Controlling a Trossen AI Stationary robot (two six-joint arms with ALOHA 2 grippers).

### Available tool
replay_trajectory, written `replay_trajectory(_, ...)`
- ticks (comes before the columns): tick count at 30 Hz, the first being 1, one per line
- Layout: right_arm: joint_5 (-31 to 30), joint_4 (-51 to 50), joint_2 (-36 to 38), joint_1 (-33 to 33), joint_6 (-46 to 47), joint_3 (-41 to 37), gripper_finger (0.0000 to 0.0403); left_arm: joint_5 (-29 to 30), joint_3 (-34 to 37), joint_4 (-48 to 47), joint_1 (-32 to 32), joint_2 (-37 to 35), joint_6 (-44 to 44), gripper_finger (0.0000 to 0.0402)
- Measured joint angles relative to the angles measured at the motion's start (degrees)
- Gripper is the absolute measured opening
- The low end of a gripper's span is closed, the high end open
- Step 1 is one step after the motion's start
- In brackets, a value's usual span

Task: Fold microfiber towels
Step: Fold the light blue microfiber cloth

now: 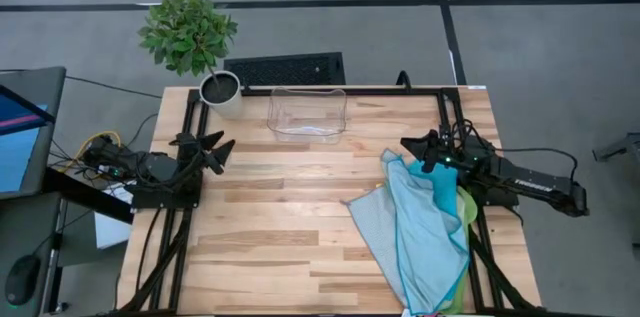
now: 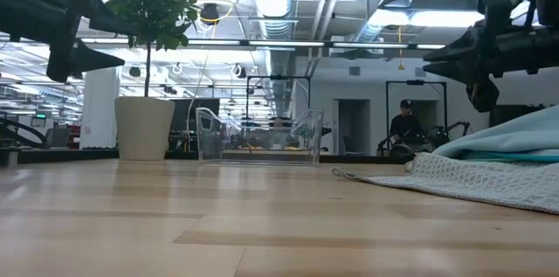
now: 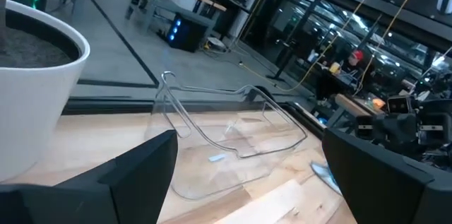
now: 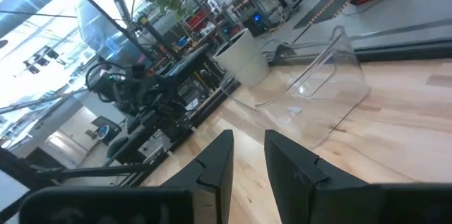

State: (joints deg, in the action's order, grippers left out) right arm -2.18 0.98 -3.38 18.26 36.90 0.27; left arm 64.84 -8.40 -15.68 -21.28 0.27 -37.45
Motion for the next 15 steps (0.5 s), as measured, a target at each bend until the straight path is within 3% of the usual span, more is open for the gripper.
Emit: replay_trajectory(15,-0.95,0.27,0.00,1.47,-2.42,0.00,0.0107,-1.73,-0.04,-0.41,0.00,0.00,3.78,0.0345)
